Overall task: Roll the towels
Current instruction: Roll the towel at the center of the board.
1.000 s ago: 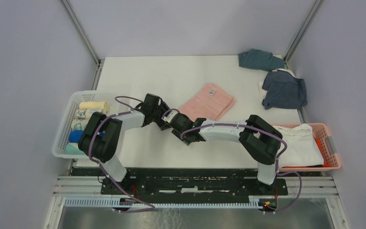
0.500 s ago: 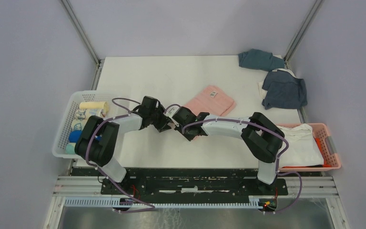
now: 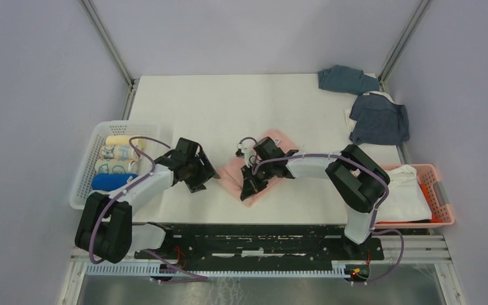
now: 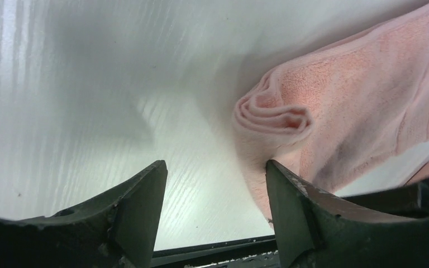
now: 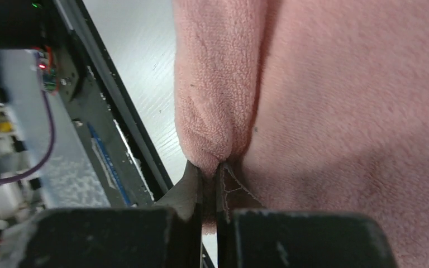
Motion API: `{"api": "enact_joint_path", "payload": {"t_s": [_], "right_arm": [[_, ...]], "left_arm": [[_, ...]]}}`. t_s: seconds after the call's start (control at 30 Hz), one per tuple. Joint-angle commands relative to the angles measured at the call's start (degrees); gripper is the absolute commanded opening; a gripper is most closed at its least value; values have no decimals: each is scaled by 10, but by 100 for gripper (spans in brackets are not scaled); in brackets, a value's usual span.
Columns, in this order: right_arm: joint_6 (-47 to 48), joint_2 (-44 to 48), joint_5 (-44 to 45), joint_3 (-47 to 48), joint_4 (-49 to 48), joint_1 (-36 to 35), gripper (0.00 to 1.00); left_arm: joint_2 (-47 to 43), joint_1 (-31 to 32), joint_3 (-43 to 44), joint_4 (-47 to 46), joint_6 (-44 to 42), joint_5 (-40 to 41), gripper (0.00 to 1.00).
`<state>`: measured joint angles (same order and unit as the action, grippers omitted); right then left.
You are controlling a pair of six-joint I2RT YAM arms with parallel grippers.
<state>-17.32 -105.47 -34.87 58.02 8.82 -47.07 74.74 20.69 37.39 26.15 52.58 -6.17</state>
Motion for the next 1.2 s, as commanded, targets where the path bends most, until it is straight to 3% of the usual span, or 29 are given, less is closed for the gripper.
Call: {"api": "enact_joint_path", "payload": {"t_s": [0.0,0.27,0.43,0.77,0.9,1.17], "right_arm": [[-115,12,-98,-75,-132,45,1],[-266,-44,-137,-188,-347,109,1],[-271,-73,-135,-193,-338,131,1],[-208,-74,-113,-149,-218,134,1],[-200,-66,-114,-140,-202,134,1],[-187,-67,-118,-118,-177,137,1]], "left_arm": [[-47,-4,8,30,-24,10,75],[-42,-2,22,-23,-8,-78,82],[-27,7,28,-66,13,-116,85],[64,30,91,-86,-3,-78,85],[111,42,106,-48,-30,3,77],[178,42,81,-54,-39,47,40]]}}
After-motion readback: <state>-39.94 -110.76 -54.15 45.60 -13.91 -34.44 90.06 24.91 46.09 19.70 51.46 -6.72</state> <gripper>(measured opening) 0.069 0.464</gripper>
